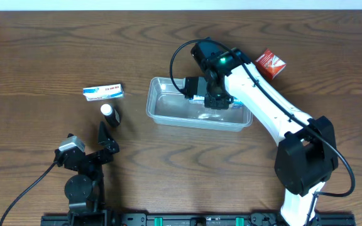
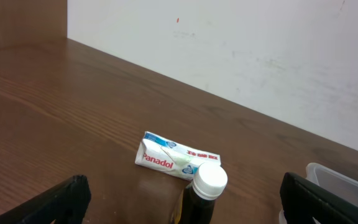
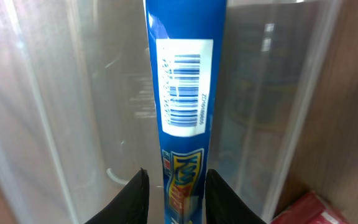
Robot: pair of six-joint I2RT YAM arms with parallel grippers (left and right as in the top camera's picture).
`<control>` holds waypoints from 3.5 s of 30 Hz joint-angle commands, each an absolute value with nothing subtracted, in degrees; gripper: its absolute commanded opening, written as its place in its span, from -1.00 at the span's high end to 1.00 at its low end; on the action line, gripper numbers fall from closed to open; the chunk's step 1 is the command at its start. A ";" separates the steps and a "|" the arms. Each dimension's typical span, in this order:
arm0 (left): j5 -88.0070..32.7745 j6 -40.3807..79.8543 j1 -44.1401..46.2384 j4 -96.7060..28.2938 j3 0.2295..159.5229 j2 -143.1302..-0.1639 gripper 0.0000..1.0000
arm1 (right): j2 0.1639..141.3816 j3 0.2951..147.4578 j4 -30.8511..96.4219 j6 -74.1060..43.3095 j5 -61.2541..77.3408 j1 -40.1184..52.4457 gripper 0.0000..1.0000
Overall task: Pack container
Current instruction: 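Lower the blue box into the container and open the right gripper, then withdraw the right gripper toward the red ActiFast box, then grasp the red ActiFast box with the right gripper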
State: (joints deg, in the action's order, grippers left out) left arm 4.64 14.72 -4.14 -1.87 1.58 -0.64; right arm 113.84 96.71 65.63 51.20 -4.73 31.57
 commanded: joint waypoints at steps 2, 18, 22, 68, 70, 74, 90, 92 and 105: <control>5.10 13.78 -4.49 -3.77 0.23 -0.60 -0.96 | 112.73 97.49 67.13 49.25 -3.68 32.95 0.43; 5.10 13.78 -4.49 -3.77 0.23 -0.60 -0.96 | 112.71 99.02 71.59 43.62 -2.33 35.88 0.24; 5.10 13.78 -4.49 -3.77 0.23 -0.60 -0.96 | 112.71 102.08 71.50 38.37 -2.22 35.86 0.16; 5.10 13.78 -4.49 -3.77 0.23 -0.60 -0.96 | 117.08 115.70 58.67 3.25 0.30 1.19 -0.98; 5.10 13.78 -4.49 -3.77 0.23 -0.60 -0.96 | 118.50 115.70 56.23 9.58 0.27 1.17 -0.99; 5.10 13.78 -4.49 -3.77 0.23 -0.60 -0.96 | 122.26 115.70 51.70 16.73 0.23 0.54 -0.99; 5.10 13.78 -4.49 -3.77 0.23 -0.60 -0.96 | 132.99 115.66 55.90 38.72 3.86 -2.52 -0.98; 5.10 13.78 -4.49 -3.77 0.25 -0.60 -0.96 | 133.23 115.57 56.40 40.29 6.61 -2.85 -0.98; 5.10 13.78 -4.49 -3.77 0.23 -0.60 -0.96 | 136.09 115.22 55.07 47.46 10.24 -3.38 -0.98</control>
State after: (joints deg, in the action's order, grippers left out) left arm 4.64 14.72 -4.14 -1.89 1.58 -0.64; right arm 133.80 115.46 55.29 45.47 8.60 -2.90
